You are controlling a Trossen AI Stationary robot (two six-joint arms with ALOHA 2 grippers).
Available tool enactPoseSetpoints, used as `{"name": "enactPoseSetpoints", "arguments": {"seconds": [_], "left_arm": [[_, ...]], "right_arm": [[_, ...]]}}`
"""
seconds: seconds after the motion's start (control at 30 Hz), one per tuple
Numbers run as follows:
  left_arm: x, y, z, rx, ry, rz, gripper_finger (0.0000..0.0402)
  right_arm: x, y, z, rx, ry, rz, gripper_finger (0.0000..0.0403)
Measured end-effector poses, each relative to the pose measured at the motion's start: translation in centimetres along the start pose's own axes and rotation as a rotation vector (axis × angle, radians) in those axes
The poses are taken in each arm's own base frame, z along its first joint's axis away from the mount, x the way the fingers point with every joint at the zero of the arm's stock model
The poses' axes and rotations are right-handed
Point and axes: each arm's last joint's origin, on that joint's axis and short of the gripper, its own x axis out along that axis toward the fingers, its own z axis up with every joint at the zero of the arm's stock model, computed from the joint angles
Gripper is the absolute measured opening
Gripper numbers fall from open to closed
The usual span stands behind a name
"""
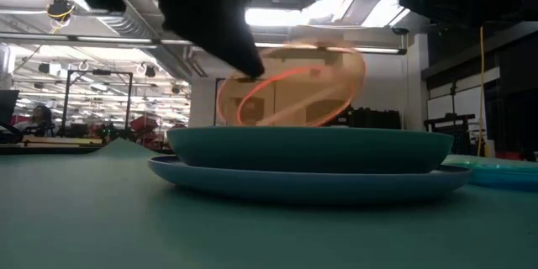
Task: Stack plastic plates
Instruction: Stack the transparent orange plate on top of the white plate, then stack the transparent light green plate on top of the orange plate
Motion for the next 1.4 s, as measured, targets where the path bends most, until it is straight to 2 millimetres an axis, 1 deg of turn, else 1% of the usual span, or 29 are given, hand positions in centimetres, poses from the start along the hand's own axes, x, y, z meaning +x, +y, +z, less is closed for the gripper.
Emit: {"name": "enactPoseSetpoints", "arguments": {"seconds": [0.27, 0.67, 0.77, 1.03, 1.17, 1.4], "left_arm": [[1.2, -0.6, -0.5, 0.014, 0.043, -0.023, 0.0004], [1.2, -0.7, -0.5, -0.003, 0.041, -0.078, 0.0008], [1.3, -0.6, -0.5, -0.031, 0.042, -0.082, 0.0024], [1.8, 0.2, -0.6, -0.125, 0.06, -0.159, 0.0087], [1.3, 0.3, -0.5, -0.126, 0.053, -0.162, 0.0096], [-0.5, 0.6, -0.1, -0.142, 0.02, -0.145, 0.0092]], "right_arm": [[0.0, 0.0, 0.0, 0.0, 0.0, 0.0, 0.0001], [0.0, 0.0, 0.0, 0.0, 0.0, 0.0, 0.0001], [0.0, 0.0, 0.0, 0.0, 0.0, 0.0, 0.0001], [0.0, 0.0, 0.0, 0.0, 0.0, 0.0, 0.0001], [0.0, 0.0, 0.0, 0.0, 0.0, 0.0, 0.0001], [0.0, 0.0, 0.0, 0.002, -0.004, -0.002, 0.0001]]}}
